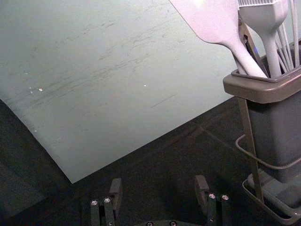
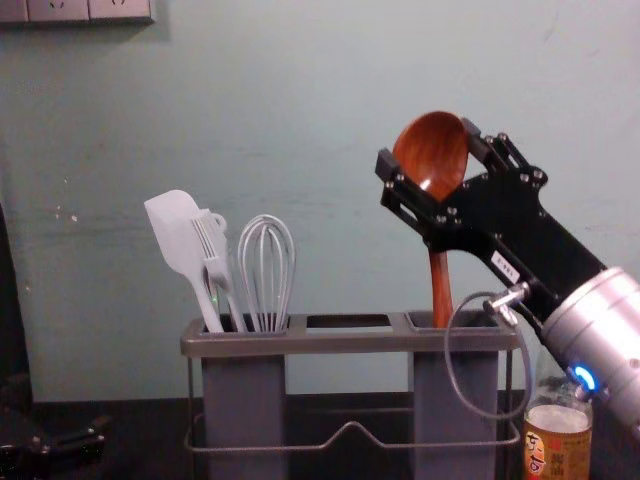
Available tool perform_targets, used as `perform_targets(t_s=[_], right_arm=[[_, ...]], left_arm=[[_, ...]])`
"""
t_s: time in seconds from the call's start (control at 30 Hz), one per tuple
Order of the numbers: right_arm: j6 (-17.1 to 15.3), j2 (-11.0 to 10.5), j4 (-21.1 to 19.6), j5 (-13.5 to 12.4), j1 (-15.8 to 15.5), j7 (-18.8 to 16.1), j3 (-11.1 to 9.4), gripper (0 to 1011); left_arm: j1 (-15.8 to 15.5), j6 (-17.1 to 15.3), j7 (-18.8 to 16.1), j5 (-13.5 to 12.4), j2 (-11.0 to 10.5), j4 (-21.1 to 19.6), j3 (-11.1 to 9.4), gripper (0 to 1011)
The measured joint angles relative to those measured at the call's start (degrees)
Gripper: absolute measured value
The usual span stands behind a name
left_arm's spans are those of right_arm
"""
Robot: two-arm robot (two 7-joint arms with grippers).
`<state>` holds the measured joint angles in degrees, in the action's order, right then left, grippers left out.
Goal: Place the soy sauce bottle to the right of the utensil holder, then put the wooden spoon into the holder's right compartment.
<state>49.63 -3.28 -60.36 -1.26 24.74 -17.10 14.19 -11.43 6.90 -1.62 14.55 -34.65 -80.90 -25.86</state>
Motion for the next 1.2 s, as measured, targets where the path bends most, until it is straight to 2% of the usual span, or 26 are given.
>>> perform_targets(t_s=[0.4, 0.6, 0.83, 1.2], right_arm=[[2.2, 1.4, 2.7, 2.2, -1.0, 0.7, -1.8, 841], [2.4, 1.9, 2.7, 2.3, -1.9, 1.1, -2.9, 841], [2.3, 2.7, 2.3, 4.2, -3.0, 1.8, -4.2, 842], [2.9, 3.2, 2.4, 4.9, -3.3, 1.0, -5.3, 841]], left_arm=[[0.0, 0.0, 0.0, 0.0, 0.0, 0.0, 0.0, 1011], [0.0, 0.0, 0.0, 0.0, 0.0, 0.0, 0.0, 1011], [0.0, 0.0, 0.0, 0.0, 0.0, 0.0, 0.0, 1012], [0.0, 0.0, 0.0, 0.0, 0.0, 0.0, 0.0, 1011]])
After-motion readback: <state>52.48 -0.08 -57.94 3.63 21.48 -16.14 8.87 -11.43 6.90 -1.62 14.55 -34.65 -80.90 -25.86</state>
